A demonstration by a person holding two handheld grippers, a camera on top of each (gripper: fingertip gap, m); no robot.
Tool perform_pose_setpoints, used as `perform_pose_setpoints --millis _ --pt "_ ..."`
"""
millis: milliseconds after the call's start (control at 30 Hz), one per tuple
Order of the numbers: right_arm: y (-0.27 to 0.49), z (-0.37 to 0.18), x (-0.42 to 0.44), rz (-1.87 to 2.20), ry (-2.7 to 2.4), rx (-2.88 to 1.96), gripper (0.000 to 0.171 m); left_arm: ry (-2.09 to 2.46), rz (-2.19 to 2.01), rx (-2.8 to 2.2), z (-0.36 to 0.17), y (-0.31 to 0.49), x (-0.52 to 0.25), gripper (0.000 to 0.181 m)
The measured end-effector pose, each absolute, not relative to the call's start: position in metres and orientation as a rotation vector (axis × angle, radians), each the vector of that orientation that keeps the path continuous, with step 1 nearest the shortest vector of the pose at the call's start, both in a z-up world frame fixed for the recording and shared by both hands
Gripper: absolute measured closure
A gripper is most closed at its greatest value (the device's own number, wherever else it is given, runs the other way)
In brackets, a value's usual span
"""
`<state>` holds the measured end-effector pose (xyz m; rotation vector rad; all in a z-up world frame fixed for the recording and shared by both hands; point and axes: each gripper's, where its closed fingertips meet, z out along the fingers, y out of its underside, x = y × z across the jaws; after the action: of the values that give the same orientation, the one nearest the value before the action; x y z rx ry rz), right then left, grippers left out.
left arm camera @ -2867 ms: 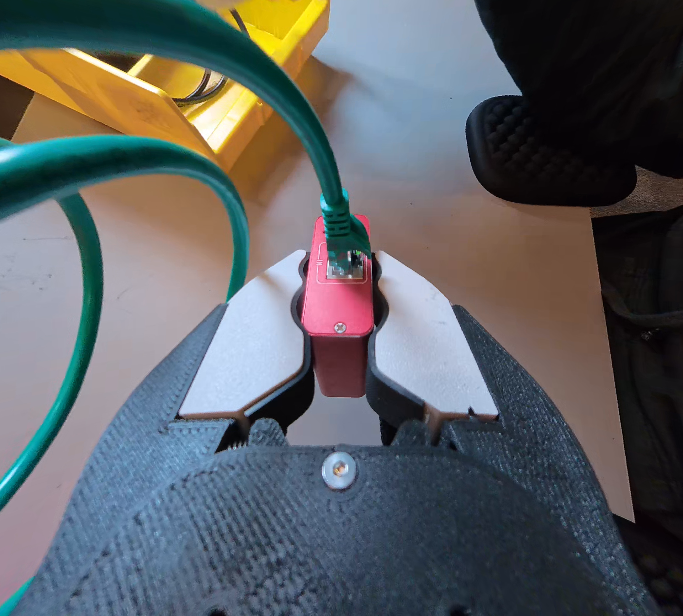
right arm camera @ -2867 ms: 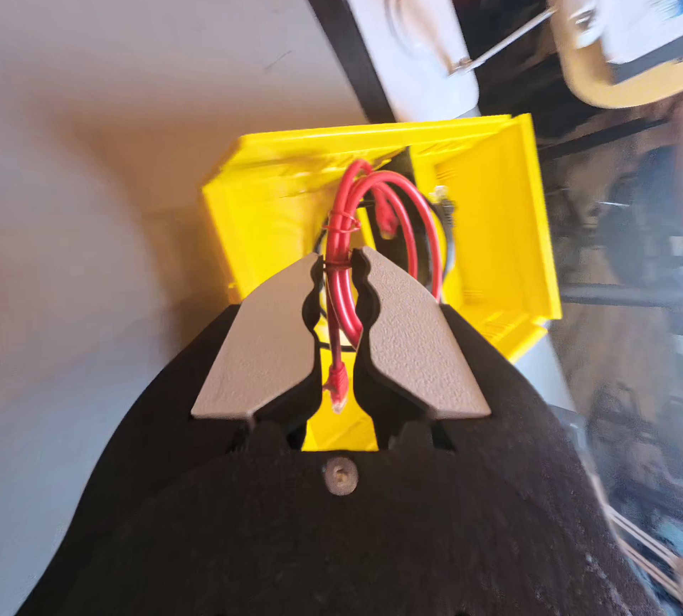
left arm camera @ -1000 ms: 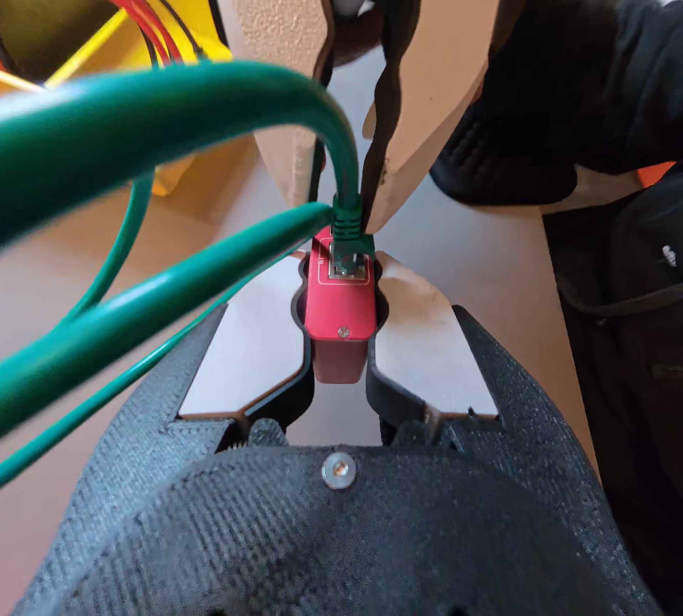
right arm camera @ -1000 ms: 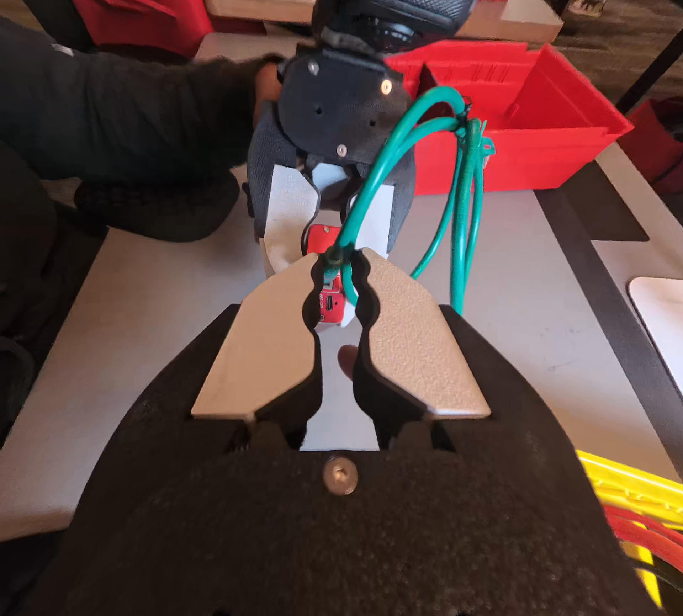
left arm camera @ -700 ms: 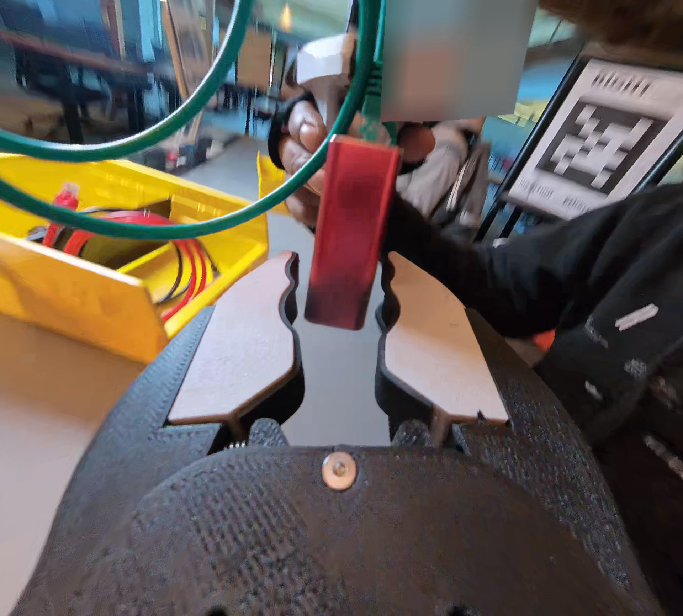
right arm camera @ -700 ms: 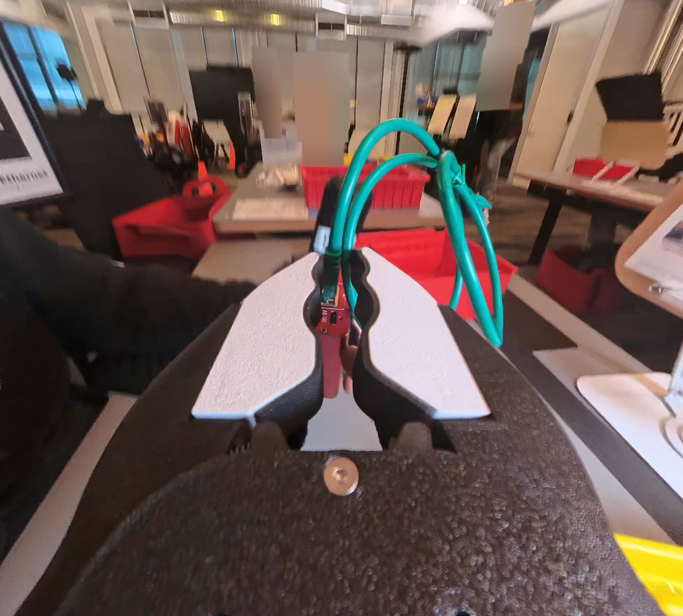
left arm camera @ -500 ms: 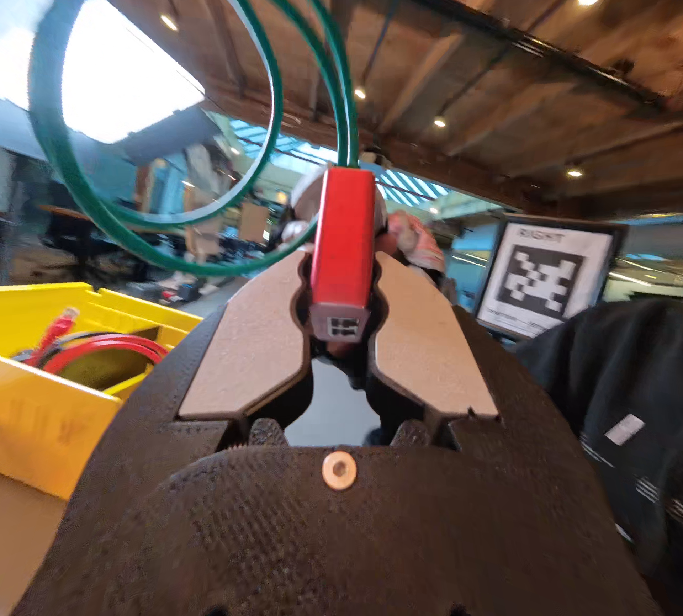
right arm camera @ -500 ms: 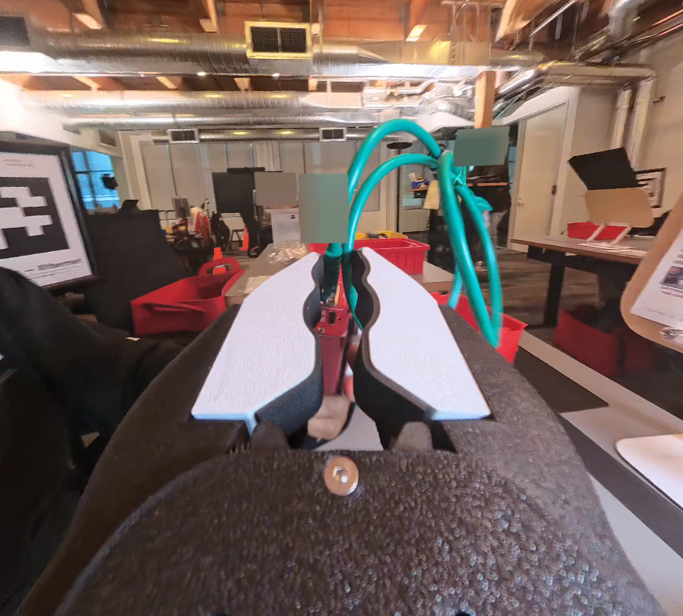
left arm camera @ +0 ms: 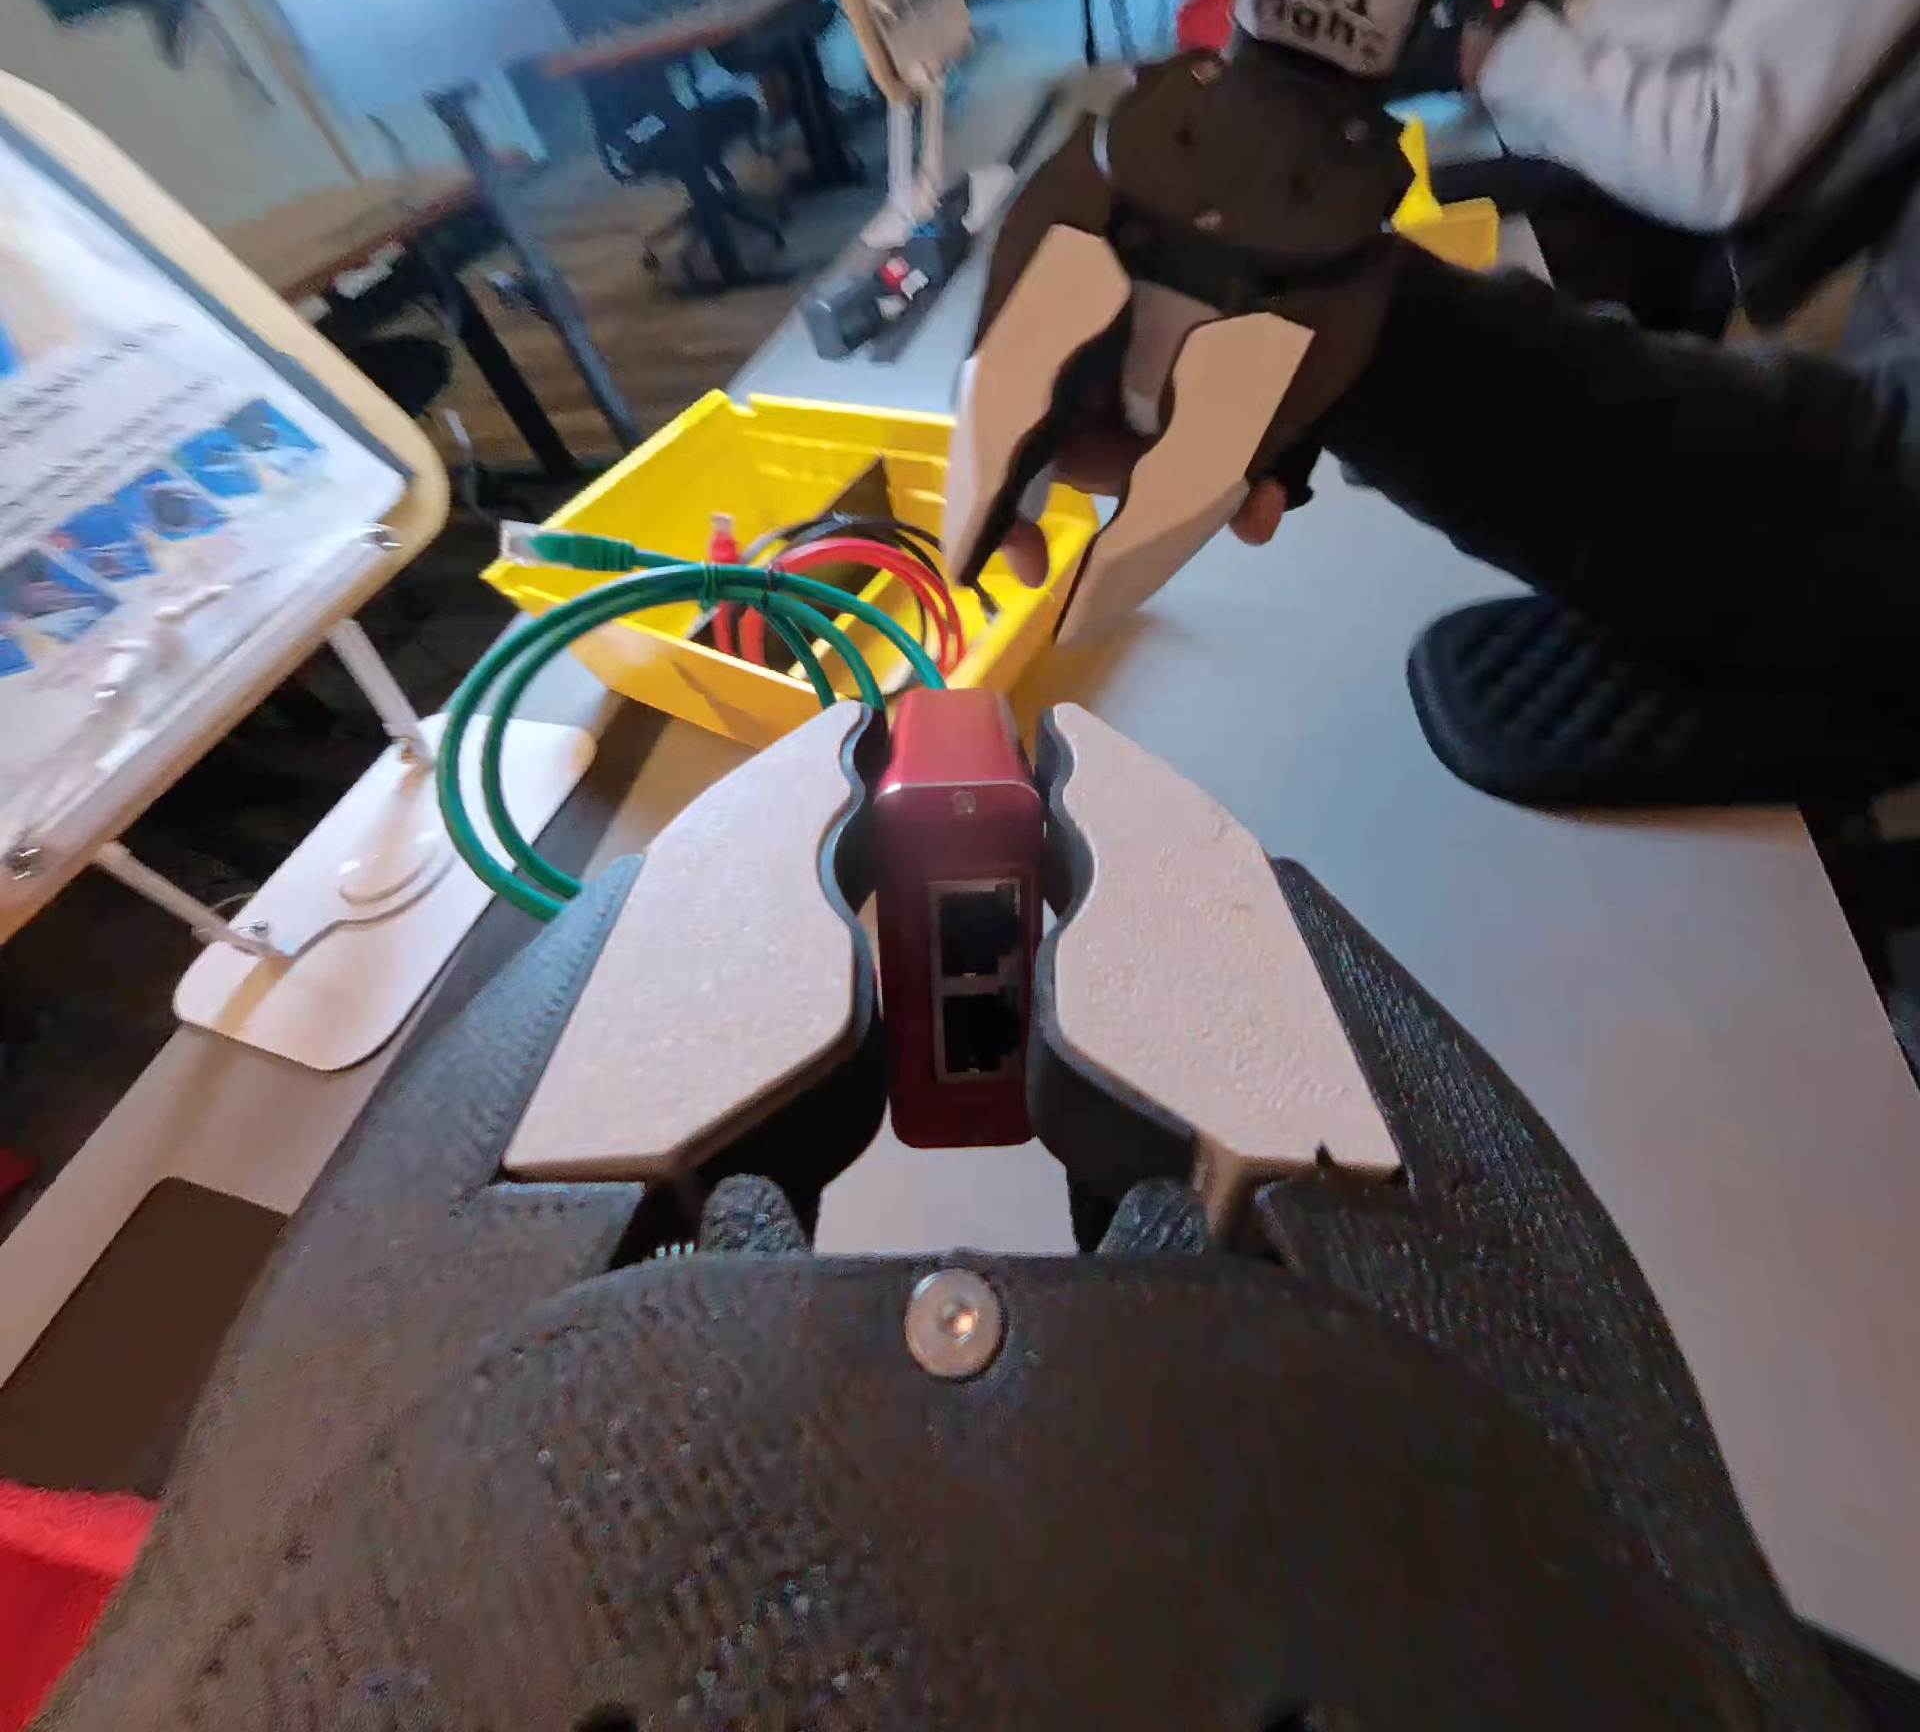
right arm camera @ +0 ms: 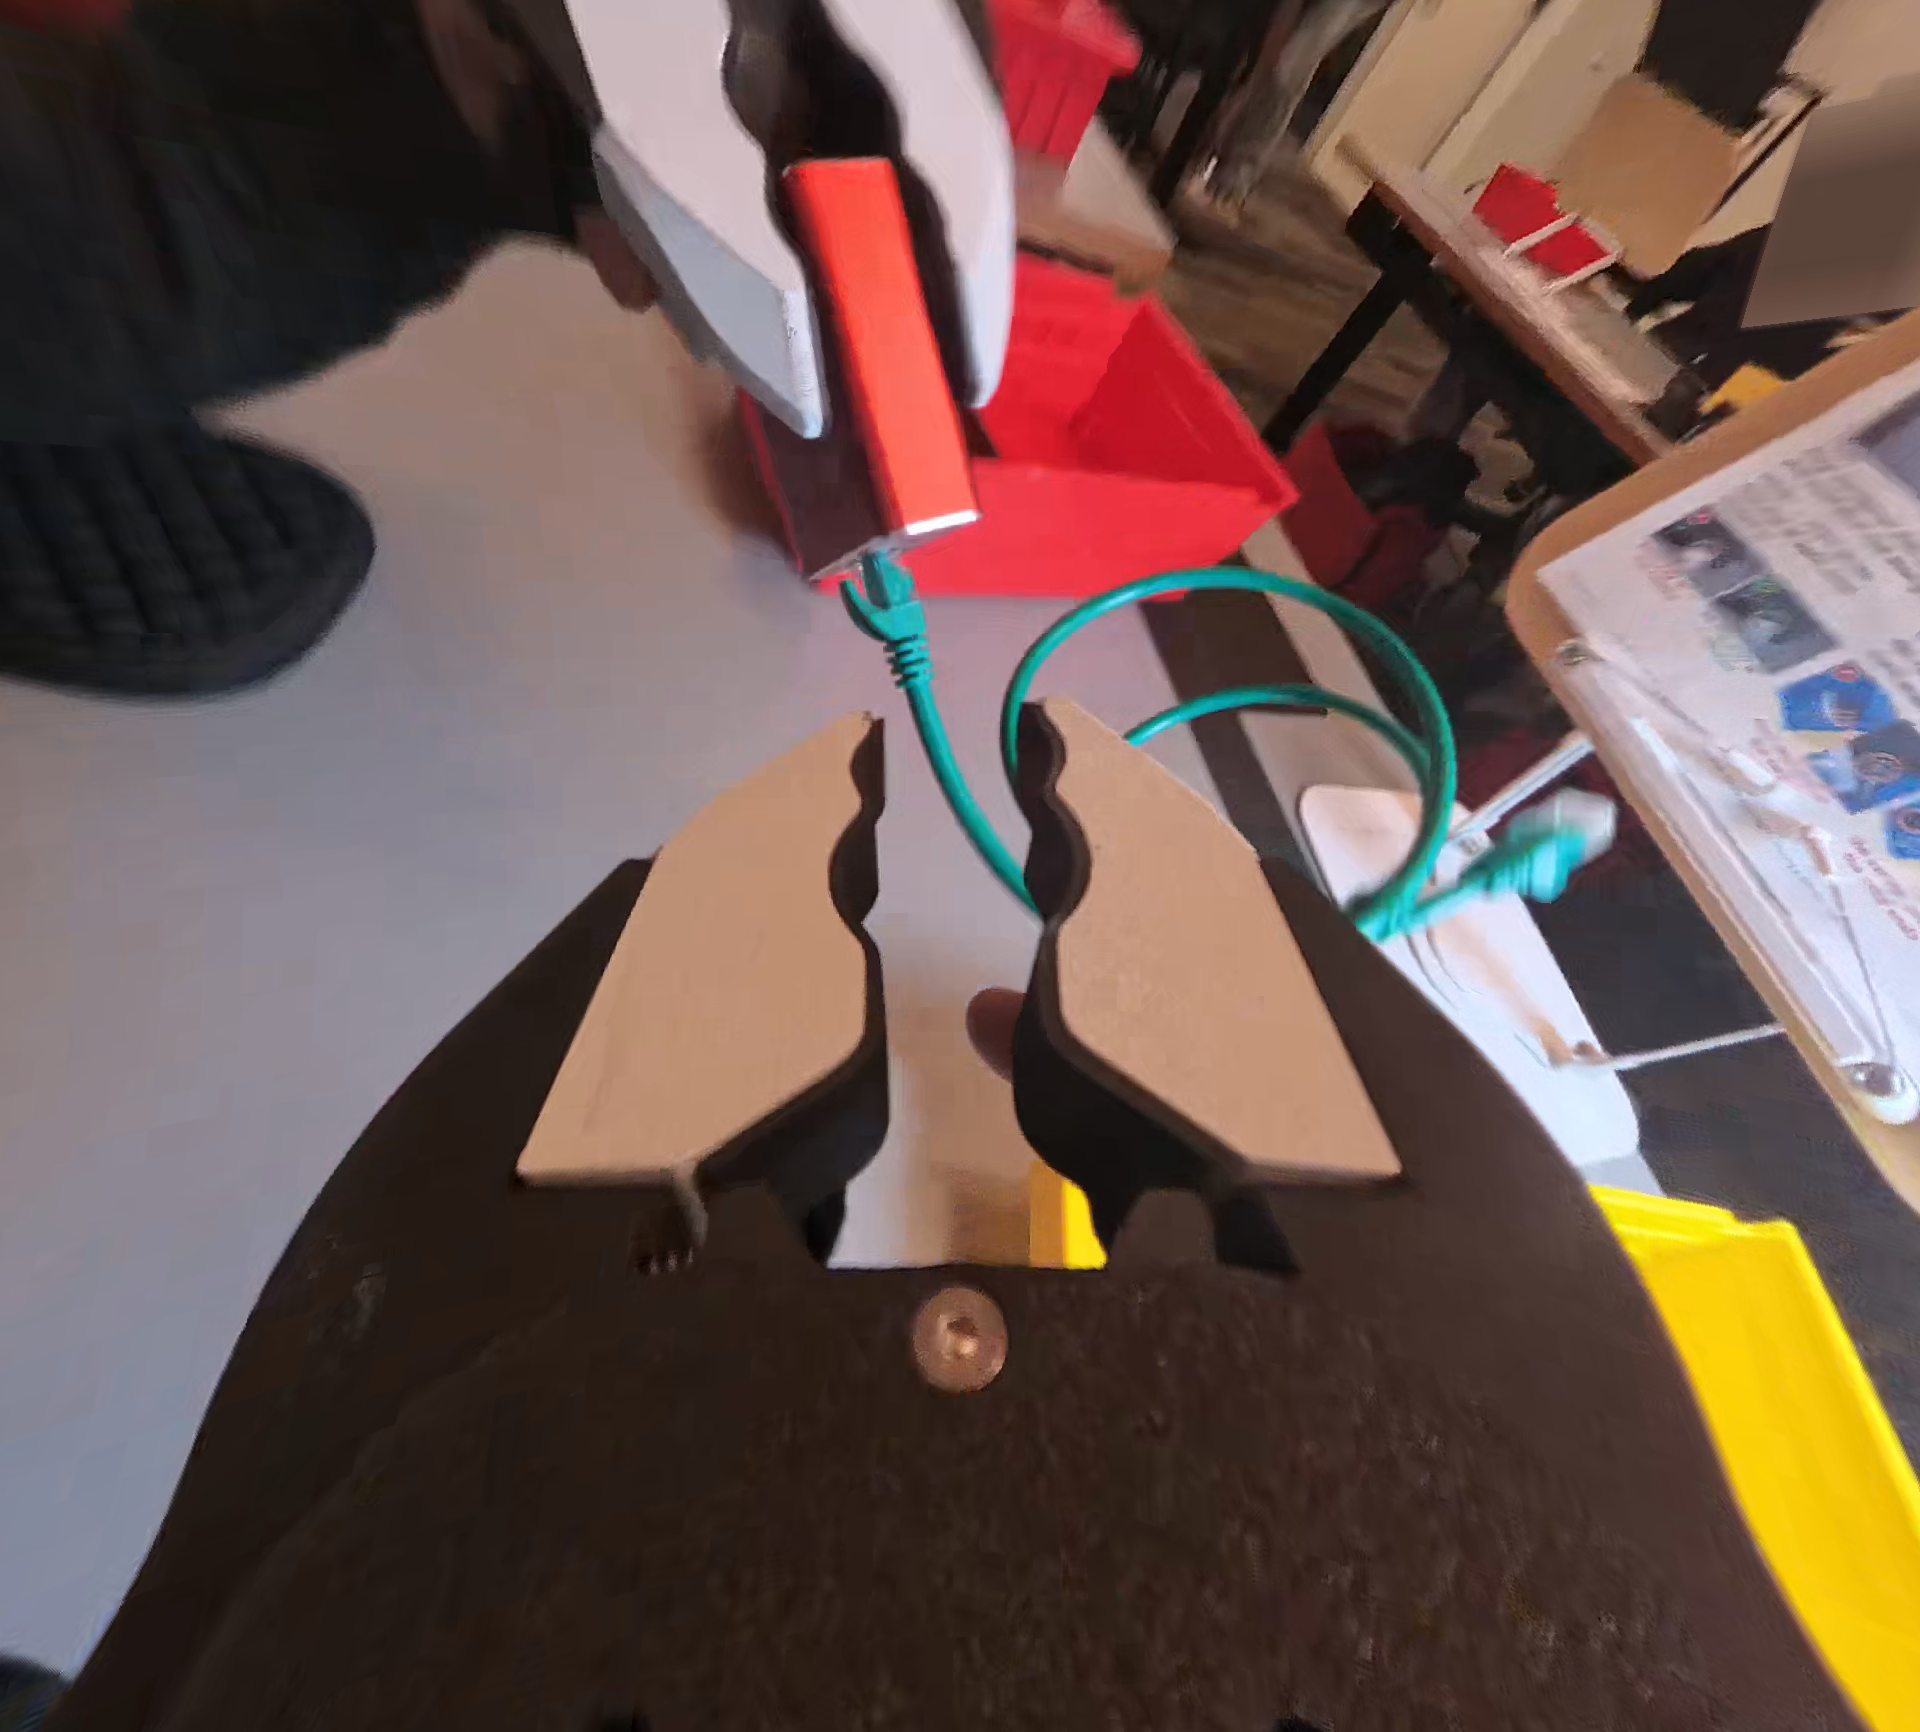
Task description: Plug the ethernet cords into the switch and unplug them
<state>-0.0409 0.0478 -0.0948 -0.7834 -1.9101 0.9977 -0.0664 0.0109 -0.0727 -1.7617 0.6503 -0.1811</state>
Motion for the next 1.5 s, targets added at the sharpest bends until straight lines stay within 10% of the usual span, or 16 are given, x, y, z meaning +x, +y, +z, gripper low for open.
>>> perform_pose_setpoints --millis 233,600,1500 --pt "0.01 -0.149 -0.055 0.95 -2.143 -0.71 0.156 0.778 -0.234 -1.802 -0.092 0.017 -0.03 0.153" --pt "-0.005 -0.083 -0.039 1.597 -1.871 -0.657 0.157 0.549 -0.579 -1.453 -0.038 0.007 -0.043 0.129" --pt "-0.006 -0.095 -0.051 1.635 -1.891 -0.815 0.157 0.538 -0.461 -1.46 -0.046 0.023 -0.03 0.151"
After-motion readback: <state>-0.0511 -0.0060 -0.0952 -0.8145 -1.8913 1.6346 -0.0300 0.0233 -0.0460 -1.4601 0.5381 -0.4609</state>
